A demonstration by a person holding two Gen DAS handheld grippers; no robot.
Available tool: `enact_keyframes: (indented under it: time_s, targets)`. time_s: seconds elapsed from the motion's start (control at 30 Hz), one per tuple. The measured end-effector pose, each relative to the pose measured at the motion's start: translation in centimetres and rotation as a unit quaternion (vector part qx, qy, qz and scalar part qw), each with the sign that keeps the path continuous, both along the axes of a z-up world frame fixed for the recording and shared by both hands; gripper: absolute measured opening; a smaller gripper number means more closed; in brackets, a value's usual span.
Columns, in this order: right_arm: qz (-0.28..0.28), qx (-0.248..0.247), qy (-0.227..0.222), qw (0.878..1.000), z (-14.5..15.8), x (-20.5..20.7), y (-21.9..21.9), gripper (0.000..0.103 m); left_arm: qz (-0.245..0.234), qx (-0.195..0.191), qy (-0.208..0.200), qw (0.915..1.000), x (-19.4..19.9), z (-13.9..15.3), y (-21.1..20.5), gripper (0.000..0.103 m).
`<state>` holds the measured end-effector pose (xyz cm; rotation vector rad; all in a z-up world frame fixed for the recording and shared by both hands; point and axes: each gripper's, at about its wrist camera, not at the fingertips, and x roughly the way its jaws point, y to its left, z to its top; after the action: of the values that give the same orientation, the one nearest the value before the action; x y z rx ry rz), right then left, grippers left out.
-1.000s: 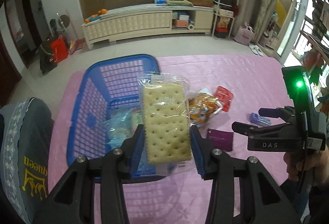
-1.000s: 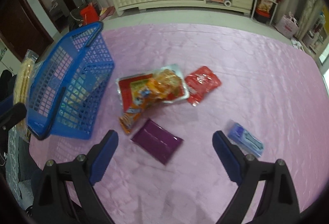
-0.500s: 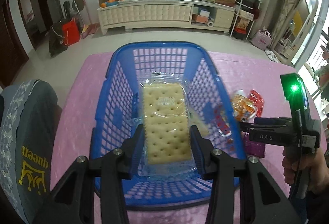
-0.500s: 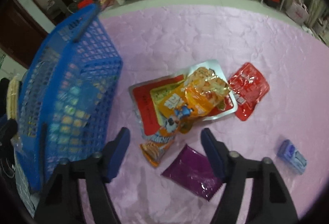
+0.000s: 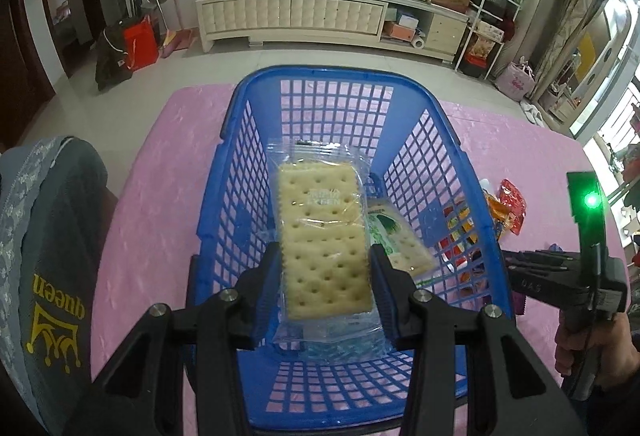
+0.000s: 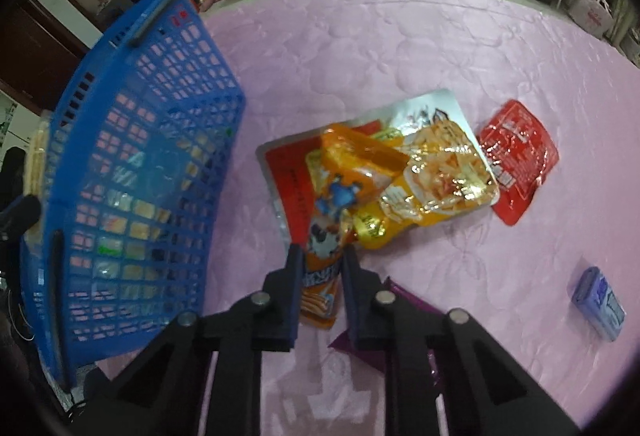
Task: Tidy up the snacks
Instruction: 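Carry the cracker pack into the basket with the left gripper while the right grasps the orange snack stick, then carry the orange snack stick into the basket and open the right gripper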
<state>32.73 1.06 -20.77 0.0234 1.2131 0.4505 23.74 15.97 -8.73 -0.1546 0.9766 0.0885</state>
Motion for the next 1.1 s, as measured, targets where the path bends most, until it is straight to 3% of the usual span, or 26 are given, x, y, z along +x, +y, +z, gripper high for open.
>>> enact_keyframes:
  time_s: [0.33,0.43,0.53,1.1]
  targets:
    - [0.004,0.015,-0.029,0.999,3.9,-2.1,-1.7,0.021,0.006,0.011,0.008,0.9999,-2.7,-0.2,-0.3,0.042]
    - [0.003,0.019,-0.038,0.999,4.7,-2.9,-2.5,0.021,0.005,0.005,0.007,0.9999,-3.0,-0.1,-0.1,0.048]
    - [0.004,0.02,-0.052,0.998,6.2,-3.8,-2.9,0.021,0.002,0.02,-0.003,0.9998,-3.7,0.4,-0.4,0.062]
    - [0.036,0.033,-0.12,0.992,12.8,-7.6,0.1,0.021,0.016,0.004,-0.049,0.9986,-8.0,4.5,1.9,0.063]
